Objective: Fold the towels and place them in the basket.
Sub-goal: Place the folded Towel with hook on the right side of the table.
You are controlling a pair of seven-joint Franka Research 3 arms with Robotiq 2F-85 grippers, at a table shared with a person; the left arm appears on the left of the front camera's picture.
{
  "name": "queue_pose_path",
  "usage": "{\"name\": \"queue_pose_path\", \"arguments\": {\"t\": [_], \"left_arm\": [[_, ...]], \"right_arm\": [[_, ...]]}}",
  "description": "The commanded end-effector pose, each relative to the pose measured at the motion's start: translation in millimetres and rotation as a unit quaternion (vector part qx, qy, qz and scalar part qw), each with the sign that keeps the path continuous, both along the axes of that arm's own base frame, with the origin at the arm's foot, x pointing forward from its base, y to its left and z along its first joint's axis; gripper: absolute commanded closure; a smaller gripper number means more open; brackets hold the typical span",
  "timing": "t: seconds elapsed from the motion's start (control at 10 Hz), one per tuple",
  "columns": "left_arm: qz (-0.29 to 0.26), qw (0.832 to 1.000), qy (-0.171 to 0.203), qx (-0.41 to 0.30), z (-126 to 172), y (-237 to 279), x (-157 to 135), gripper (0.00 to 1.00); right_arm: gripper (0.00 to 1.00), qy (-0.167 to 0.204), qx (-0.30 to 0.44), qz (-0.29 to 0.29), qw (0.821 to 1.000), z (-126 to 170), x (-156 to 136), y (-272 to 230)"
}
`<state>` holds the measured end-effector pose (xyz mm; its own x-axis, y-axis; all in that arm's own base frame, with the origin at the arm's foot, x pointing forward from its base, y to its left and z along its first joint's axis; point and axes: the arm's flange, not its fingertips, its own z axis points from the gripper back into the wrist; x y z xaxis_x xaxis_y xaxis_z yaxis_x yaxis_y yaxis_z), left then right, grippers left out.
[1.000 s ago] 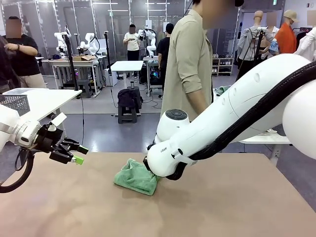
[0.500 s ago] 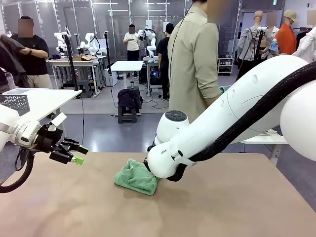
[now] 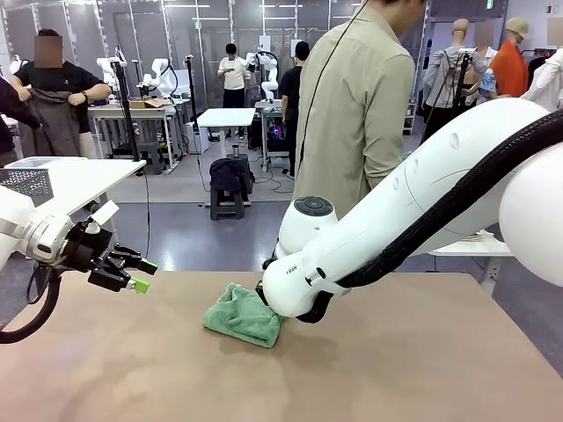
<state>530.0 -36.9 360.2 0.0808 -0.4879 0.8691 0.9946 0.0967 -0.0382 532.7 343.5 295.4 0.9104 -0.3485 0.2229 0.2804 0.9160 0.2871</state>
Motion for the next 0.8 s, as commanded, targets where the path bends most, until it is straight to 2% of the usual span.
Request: {"name": "queue_pose_path", "arguments": {"t": [0.0, 0.1, 0.2, 0.7], "left_arm": [[0.0, 1.0, -0.001, 0.0, 0.4, 0.2, -0.2, 0.18], [0.0, 1.0, -0.001, 0.0, 0.4, 0.2, -0.2, 0.18], [0.0, 1.0, -0.001, 0.0, 0.4, 0.2, -0.2, 0.18], [0.0, 1.0, -0.001, 0.0, 0.4, 0.2, -0.2, 0.18]], "right_arm": [[0.95, -0.038, -0.034, 0.083, 0.995, -0.9, -2.8, -11.0], [0.95, -0.028, -0.037, 0.106, 0.993, 5.7, 2.1, -26.0], [0.95, -0.033, -0.039, 0.117, 0.992, 10.6, 10.4, -45.2], [0.95, -0.051, -0.069, 0.112, 0.99, 36.1, 68.1, -186.8]]}}
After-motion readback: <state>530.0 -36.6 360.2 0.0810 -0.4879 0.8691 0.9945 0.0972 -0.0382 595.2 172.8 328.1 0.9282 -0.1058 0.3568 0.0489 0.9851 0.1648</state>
